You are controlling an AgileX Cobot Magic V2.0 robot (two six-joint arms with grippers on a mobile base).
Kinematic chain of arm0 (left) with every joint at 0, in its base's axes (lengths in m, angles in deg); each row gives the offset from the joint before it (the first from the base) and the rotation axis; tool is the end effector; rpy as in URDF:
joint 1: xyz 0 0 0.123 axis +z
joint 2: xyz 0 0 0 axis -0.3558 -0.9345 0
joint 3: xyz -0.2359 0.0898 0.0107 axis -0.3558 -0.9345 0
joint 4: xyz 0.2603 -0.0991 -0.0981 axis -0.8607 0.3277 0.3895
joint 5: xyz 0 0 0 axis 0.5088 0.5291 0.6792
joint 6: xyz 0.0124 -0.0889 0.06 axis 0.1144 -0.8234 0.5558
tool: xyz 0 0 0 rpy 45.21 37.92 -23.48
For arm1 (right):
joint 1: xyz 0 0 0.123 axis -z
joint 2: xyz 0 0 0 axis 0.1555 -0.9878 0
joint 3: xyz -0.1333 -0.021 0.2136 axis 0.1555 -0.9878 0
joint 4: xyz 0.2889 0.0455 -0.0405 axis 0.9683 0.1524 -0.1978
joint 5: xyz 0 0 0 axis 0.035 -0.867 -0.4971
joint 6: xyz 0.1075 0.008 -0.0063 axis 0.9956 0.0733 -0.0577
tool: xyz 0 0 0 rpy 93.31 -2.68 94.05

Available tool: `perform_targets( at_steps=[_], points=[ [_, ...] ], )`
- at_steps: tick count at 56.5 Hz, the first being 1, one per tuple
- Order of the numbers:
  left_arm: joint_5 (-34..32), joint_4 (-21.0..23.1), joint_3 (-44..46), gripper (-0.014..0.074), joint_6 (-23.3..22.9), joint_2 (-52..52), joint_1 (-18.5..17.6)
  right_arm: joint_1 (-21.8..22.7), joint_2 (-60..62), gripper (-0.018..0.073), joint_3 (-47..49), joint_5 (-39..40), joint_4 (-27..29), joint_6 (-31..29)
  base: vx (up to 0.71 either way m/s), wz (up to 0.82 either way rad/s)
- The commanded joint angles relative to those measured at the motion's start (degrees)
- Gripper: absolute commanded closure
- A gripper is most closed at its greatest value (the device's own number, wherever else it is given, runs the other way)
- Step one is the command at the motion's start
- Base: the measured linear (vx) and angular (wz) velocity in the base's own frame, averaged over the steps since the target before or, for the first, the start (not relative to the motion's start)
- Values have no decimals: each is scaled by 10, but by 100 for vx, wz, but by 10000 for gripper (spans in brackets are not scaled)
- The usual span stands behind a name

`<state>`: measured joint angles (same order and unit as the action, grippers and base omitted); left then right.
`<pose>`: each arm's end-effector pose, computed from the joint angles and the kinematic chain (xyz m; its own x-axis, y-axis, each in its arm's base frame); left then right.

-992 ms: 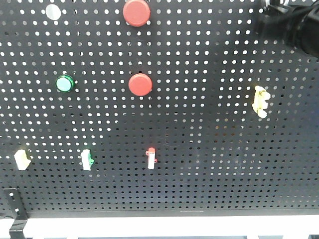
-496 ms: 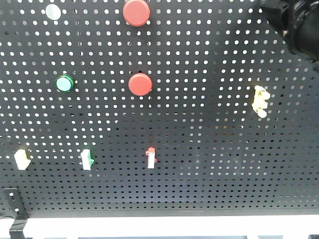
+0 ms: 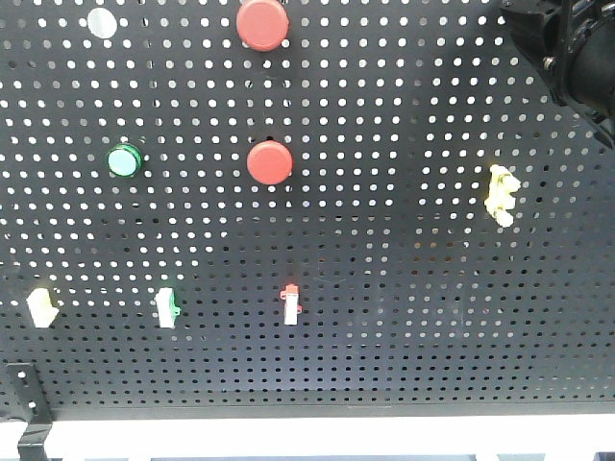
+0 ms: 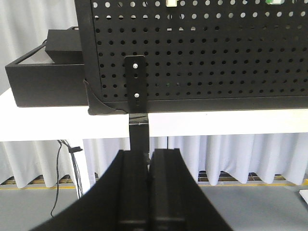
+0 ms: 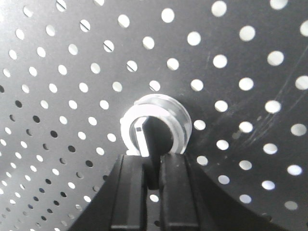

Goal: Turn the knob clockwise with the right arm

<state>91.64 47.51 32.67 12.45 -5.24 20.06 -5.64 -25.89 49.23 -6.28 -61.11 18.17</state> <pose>0.1494 -0.0020 0.1869 -0.1022 0.0014 -0.9948 0.0137 0.9999 0.0000 0.3486 0.0938 0.4798 -0.0583 0.7806 -0.6223 -0.3646 0.5637 0.7412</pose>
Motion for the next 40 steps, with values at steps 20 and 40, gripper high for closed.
perform_targets(
  at_steps=[20,40],
  points=[
    [-47,4,-15,603,0,5,-2,6,11,38,26,123,5,-4,0,0],
    [-47,4,-15,603,0,5,-2,-21,110,37,24,-92,-127,-8,0,0]
  ],
)
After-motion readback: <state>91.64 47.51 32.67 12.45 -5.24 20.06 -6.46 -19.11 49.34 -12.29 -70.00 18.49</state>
